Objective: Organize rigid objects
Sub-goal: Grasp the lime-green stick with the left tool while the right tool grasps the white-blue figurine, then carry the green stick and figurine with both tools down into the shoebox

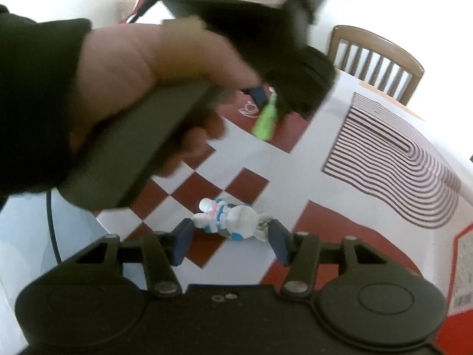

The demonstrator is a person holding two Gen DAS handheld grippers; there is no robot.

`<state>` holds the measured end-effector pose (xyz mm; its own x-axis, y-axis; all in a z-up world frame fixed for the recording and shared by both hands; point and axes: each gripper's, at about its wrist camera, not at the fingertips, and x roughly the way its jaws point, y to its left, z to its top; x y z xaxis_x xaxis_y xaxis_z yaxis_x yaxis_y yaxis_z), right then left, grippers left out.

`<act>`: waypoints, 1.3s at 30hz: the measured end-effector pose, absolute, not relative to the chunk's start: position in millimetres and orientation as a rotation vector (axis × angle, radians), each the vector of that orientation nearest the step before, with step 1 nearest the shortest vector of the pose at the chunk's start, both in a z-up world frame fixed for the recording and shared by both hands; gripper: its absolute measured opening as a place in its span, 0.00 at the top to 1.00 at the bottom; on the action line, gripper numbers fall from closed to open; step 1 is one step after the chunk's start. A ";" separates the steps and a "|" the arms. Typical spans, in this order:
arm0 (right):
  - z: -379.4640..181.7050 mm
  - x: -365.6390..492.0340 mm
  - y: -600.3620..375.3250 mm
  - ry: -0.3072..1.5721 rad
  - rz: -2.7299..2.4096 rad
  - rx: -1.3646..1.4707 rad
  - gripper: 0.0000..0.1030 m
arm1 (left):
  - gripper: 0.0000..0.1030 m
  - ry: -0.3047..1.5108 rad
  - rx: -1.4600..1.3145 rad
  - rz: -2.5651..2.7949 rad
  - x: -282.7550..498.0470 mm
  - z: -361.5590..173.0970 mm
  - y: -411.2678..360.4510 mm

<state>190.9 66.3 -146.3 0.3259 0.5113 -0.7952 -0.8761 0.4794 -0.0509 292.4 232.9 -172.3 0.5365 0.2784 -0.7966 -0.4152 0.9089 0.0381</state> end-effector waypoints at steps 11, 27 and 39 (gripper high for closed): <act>-130.2 199.2 19.5 0.855 0.873 -0.439 0.48 | 0.84 0.907 -0.286 0.381 254.0 -164.6 245.3; -73.8 199.7 -51.6 0.795 0.771 -0.338 0.48 | 0.84 0.850 -0.310 0.246 202.5 -113.7 188.3; -28.4 200.7 -108.1 0.733 0.730 -0.285 0.48 | 0.84 0.842 -0.268 0.209 176.8 -65.6 139.4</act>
<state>200.7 -108.1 -28.4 0.5144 0.5028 -0.6947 -0.6925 0.7214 0.0094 176.8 139.4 -65.6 0.6489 0.0766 -0.7570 -0.2871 0.9460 -0.1504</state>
